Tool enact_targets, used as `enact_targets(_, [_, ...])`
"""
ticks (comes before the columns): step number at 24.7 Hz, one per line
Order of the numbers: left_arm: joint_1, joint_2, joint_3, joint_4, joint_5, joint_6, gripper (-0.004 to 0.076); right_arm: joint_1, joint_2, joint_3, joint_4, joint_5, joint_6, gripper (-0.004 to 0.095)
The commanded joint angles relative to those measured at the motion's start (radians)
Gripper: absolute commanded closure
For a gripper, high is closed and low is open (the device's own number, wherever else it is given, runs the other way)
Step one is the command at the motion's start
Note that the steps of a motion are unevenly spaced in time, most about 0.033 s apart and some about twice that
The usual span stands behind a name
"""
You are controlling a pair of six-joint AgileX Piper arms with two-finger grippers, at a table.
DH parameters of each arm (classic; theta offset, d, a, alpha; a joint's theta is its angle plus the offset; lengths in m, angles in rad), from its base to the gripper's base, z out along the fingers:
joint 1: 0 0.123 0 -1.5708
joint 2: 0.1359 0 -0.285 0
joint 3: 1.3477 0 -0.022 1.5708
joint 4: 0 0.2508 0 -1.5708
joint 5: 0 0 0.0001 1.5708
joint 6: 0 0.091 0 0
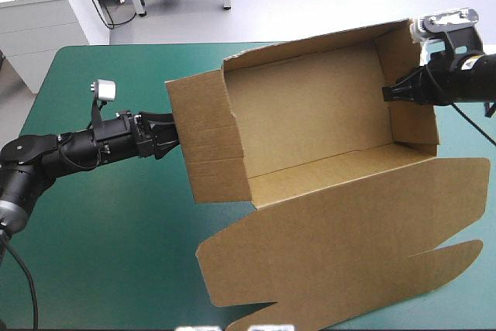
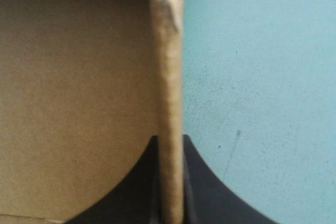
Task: Fold the box
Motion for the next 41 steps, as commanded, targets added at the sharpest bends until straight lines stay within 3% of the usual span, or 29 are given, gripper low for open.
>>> enact_targets(1, [-0.006, -0.044, -0.046, -0.086, 0.110, -0.031, 0.0143, 0.061, -0.018, -0.027, -0.059, -0.135, 0.083, 0.0915])
enact_targets(10, [-0.065, -0.044, -0.056, -0.118, 0.110, -0.054, 0.0143, 0.191, -0.005, -0.027, -0.175, -0.280, 0.199, 0.0916])
enact_targets(18, [-0.083, -0.044, -0.078, -0.133, 0.104, -0.032, 0.0143, 0.204, 0.010, -0.027, -0.190, -0.287, 0.215, 0.0915])
enact_targets(22, [-0.090, -0.044, -0.133, -0.084, 0.058, -0.070, 0.0143, 0.204, 0.010, -0.027, -0.190, -0.318, 0.233, 0.0916])
enact_targets(25, [-0.141, -0.044, -0.190, 0.032, -0.045, -0.140, 0.0143, 0.208, 0.010, -0.027, -0.186, -0.320, 0.233, 0.0915])
enact_targets(30, [-0.351, -0.039, -0.324, 0.409, -0.407, -0.440, 0.0143, 0.233, 0.012, -0.027, -0.216, -0.356, 0.274, 0.0915])
enact_targets(32, [-0.406, -0.021, -0.373, 0.572, -0.454, -0.586, 0.0143, 0.235, 0.014, -0.027, -0.212, -0.357, 0.286, 0.0915])
enact_targets(35, [-0.490, 0.028, -0.461, 0.888, -0.456, -0.882, 0.0164, 0.240, 0.022, -0.027, -0.206, -0.357, 0.308, 0.0915])
enact_targets(41, [-0.673, 0.123, -0.640, 1.423, -0.417, -1.273, 0.0316, 0.309, 0.071, -0.027, -0.221, -0.413, 0.362, 0.0915])
